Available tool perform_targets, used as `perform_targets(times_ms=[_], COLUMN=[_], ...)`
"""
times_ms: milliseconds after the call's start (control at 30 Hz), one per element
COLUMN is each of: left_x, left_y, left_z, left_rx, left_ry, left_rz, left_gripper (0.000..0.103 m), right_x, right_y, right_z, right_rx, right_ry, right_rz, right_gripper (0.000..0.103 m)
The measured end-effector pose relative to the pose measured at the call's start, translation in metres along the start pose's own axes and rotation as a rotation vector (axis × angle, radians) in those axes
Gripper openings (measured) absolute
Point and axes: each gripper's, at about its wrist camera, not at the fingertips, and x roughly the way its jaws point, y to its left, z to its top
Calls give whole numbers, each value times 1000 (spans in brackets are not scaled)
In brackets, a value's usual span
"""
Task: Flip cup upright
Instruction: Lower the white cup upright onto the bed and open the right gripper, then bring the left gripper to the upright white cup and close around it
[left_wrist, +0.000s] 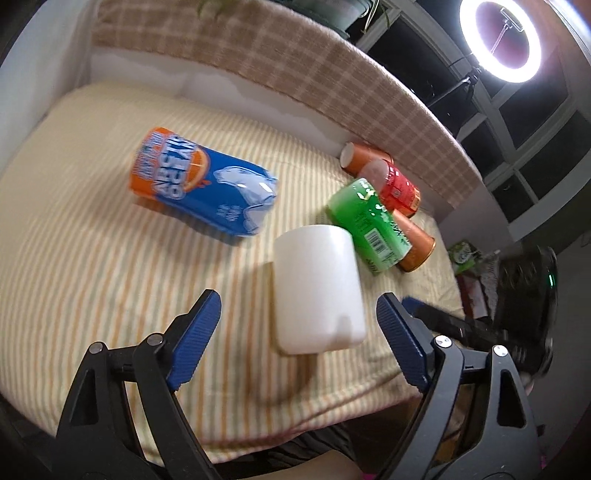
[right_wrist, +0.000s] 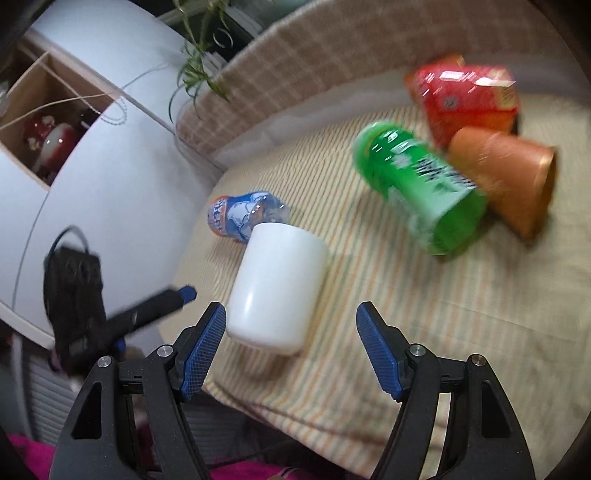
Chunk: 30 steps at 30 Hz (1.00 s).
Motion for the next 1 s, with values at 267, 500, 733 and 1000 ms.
perform_targets(times_ms=[267,500,733,1000], left_x=[39,61,78,91], left_y=[4,5,2,0], left_z=[24,33,35,33], left_rx=[-47,-75,-80,-80], left_ry=[122,175,211,244], left_rz=[-56,-76,-73,-58], left_gripper=[89,89,89,86], right_x=[-47,-70,-74,-73], right_y=[-8,-20,-29,-26], right_z=[-34,-50,-55,-57], right_rx=[-62,-33,-17,-22], right_ry=[-122,-187,-189,-189], right_rz=[-222,-326,-338,-342], right_gripper=[73,73,73,73])
